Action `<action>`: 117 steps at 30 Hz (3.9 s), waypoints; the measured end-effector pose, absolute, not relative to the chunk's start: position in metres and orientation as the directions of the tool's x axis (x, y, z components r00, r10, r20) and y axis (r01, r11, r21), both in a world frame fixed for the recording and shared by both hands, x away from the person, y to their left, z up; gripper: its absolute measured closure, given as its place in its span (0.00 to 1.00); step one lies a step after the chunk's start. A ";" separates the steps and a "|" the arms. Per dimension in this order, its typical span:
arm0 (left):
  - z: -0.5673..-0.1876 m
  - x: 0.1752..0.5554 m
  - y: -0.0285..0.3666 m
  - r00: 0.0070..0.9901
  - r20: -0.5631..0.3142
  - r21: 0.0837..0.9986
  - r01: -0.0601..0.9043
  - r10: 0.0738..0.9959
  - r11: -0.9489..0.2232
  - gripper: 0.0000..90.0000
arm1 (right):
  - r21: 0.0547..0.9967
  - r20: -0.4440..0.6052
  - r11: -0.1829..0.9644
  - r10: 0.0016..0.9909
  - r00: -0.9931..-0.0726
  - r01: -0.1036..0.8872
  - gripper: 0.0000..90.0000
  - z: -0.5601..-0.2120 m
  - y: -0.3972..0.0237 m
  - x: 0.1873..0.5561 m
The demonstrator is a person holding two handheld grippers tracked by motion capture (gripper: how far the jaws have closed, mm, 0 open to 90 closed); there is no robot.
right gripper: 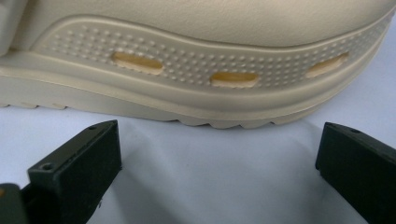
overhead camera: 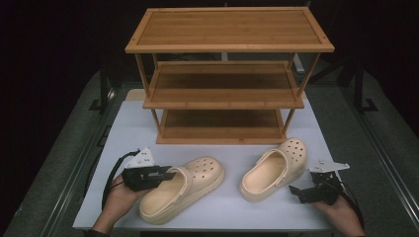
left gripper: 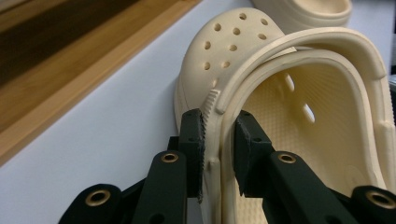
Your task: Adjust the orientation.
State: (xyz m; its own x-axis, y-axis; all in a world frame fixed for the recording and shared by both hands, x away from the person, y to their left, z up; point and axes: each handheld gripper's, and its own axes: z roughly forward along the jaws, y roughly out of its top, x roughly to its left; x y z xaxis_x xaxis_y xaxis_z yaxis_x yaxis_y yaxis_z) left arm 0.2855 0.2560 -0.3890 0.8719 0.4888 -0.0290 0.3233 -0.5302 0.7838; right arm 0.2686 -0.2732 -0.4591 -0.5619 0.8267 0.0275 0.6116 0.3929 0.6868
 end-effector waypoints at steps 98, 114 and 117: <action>-0.450 0.294 0.396 0.485 0.019 0.686 0.630 0.874 -0.364 0.00 | 0.710 0.076 0.260 0.895 -0.439 0.654 1.00 -0.427 -0.324 0.306; -0.450 0.294 0.396 0.485 0.019 0.686 0.630 0.874 -0.364 0.00 | 0.687 0.067 0.276 0.897 -0.437 0.672 1.00 -0.433 -0.310 0.358; -0.450 0.294 0.396 0.485 0.019 0.685 0.630 0.874 -0.365 0.00 | 0.686 0.065 0.277 0.898 -0.436 0.673 1.00 -0.433 -0.309 0.360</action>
